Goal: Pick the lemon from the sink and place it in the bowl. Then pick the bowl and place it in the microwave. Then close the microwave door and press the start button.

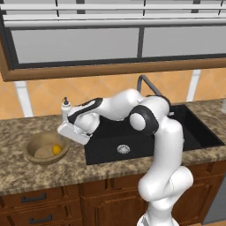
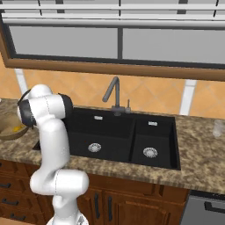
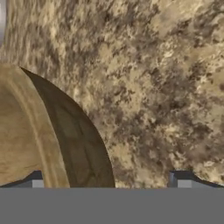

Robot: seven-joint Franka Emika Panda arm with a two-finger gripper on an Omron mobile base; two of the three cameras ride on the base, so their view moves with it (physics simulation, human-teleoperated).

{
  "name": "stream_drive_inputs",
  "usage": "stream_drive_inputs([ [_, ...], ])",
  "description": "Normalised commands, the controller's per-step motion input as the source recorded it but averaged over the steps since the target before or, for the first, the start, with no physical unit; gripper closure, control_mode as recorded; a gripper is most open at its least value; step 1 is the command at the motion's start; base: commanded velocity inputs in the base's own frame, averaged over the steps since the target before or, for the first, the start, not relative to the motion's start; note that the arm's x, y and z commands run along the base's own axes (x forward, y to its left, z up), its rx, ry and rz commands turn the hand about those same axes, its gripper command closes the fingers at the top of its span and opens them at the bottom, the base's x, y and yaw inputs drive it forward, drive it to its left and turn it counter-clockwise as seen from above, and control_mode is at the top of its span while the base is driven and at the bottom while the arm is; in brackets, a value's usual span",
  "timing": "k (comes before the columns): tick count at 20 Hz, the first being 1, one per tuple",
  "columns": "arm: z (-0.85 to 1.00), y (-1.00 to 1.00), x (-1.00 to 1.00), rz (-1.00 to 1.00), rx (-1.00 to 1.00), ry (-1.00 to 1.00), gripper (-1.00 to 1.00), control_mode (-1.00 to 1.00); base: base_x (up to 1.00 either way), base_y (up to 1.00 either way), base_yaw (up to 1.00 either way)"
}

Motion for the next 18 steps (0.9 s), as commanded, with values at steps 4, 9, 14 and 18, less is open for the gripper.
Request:
stream_drive_inputs([
  [4,0.0,0.35,0.0,-0.02,0.0,0.04,1.0,-1.0,0.0,0.0,0.0],
  [9,0.0,0.25,-0.05,0.0,0.0,0.0,1.0,-1.0,0.0,0.0,0.0],
  [14,-0.01,0.09,0.02,0.0,0.0,0.08,1.0,-1.0,0.0,0.0,0.0],
  [18,0.49,-0.26,-0.41,0.0,0.0,0.0,1.0,-1.0,0.0,0.0,0.0],
])
